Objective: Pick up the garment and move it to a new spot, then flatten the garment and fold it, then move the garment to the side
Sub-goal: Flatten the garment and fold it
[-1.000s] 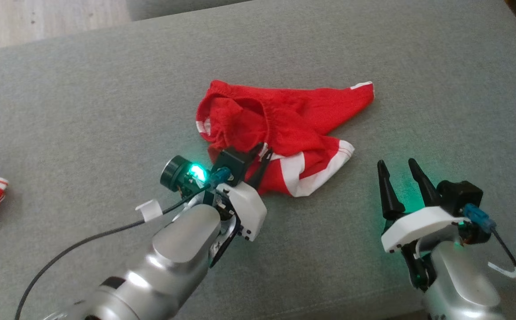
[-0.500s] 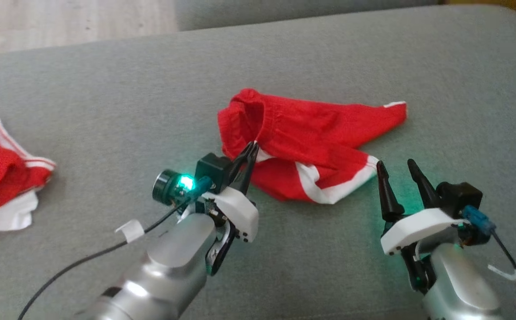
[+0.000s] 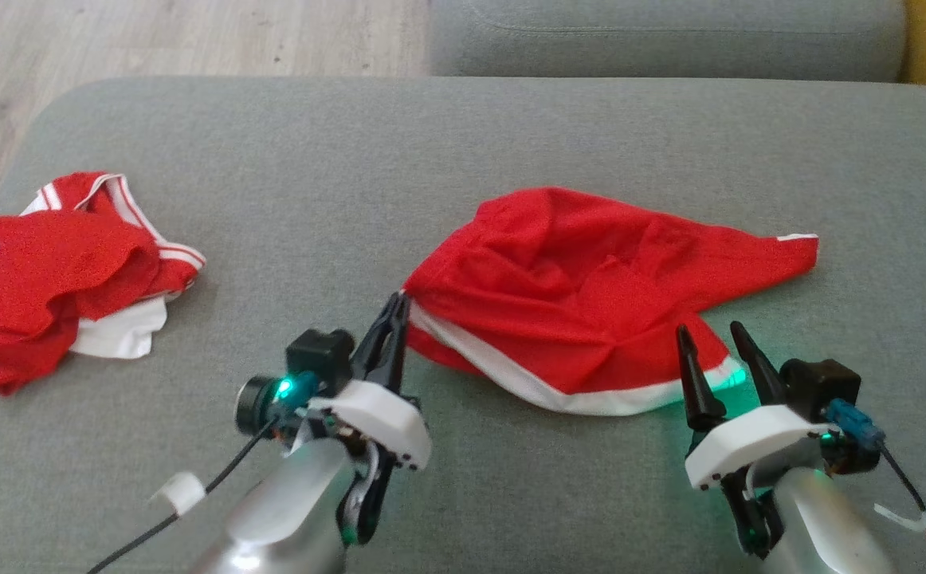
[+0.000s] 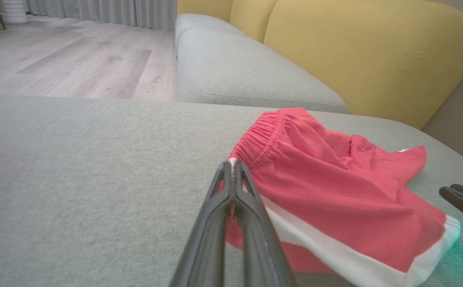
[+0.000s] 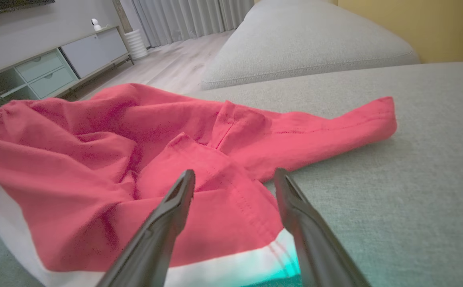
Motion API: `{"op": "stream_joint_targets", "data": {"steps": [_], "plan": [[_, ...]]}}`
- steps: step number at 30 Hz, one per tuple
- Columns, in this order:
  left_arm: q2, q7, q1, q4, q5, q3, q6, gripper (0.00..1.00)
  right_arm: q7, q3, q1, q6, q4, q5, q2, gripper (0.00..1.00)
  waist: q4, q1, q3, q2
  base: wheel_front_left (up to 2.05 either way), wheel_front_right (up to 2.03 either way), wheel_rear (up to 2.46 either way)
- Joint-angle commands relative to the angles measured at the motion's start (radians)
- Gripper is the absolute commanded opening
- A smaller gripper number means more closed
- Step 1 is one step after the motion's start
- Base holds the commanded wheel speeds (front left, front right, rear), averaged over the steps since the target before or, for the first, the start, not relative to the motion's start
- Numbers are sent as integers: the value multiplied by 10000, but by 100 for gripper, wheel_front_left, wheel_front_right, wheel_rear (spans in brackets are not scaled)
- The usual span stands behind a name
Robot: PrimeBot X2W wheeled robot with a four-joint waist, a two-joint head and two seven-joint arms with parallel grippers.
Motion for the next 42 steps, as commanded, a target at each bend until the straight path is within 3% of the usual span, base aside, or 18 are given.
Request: {"op": "stream_joint_targets", "data": {"steps": [1,6,16,18,19,20,28,42], "plan": [[232,-122,-121,-304,113,502,57,0,-111,162,-181,-7,-142,-108,41,100,100,1,51,-1,0,0,0],[401,-123,128,-101,166,895,161,0,-111,166,-297,-7,76,-181,41,100,-4,1,206,-1,0,0,0],[677,-123,370,914,175,1995,345,0,-111,183,-396,-7,-159,-190,41,100,-841,1,353,-1,0,0,0],[739,-123,569,902,353,2331,412,35,-111,172,-340,-7,-308,-209,41,100,-944,1,276,-1,0,0,0],[770,-123,700,871,498,2455,427,84,-111,171,-299,-7,-389,-210,41,100,-982,1,238,-1,0,0,0],[789,-123,840,813,617,2625,450,100,-111,158,-257,-7,-477,-227,41,100,-1011,1,192,-1,0,0,0],[909,-124,2615,-570,2314,4333,652,100,-111,146,281,-7,-1150,-503,41,100,-1092,1,-302,-1,0,0,0],[148,-124,4942,-2363,4875,6426,-11,100,-111,531,1047,-7,-1085,-792,41,100,-1326,1,-856,-1,0,0,0]]}}
